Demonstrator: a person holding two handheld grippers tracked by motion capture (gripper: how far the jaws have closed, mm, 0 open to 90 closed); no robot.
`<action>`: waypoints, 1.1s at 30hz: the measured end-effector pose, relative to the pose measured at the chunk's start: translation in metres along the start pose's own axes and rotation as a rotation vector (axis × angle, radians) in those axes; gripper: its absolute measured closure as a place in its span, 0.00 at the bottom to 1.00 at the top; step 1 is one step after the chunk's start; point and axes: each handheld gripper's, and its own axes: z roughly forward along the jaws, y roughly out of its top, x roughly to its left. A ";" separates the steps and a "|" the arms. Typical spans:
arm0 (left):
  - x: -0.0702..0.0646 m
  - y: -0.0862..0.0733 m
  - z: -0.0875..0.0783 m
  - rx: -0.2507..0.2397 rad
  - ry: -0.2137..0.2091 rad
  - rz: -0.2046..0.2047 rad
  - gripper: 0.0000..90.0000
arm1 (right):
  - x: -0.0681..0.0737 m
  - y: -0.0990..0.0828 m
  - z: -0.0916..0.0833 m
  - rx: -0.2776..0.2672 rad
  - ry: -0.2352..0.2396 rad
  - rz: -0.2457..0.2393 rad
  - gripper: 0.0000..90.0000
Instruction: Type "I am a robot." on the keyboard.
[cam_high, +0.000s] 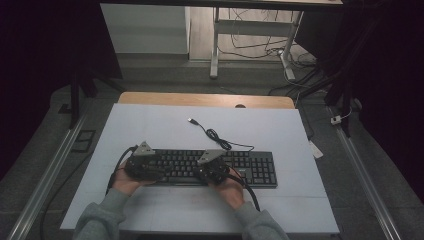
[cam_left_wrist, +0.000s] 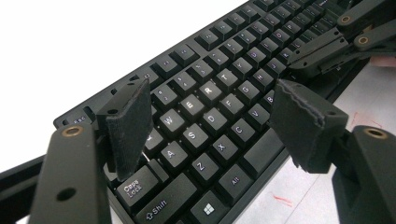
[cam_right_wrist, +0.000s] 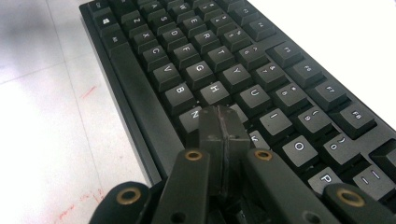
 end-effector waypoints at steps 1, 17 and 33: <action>0.000 0.000 0.000 -0.001 0.000 -0.001 0.33 | 0.000 0.000 -0.001 -0.001 -0.001 0.000 0.99; 0.001 0.000 -0.001 -0.007 0.005 -0.002 0.33 | -0.012 -0.007 -0.029 -0.109 -0.017 0.068 0.85; 0.002 -0.001 -0.001 -0.007 0.011 -0.003 0.33 | -0.025 -0.022 -0.050 -0.131 -0.053 0.079 0.69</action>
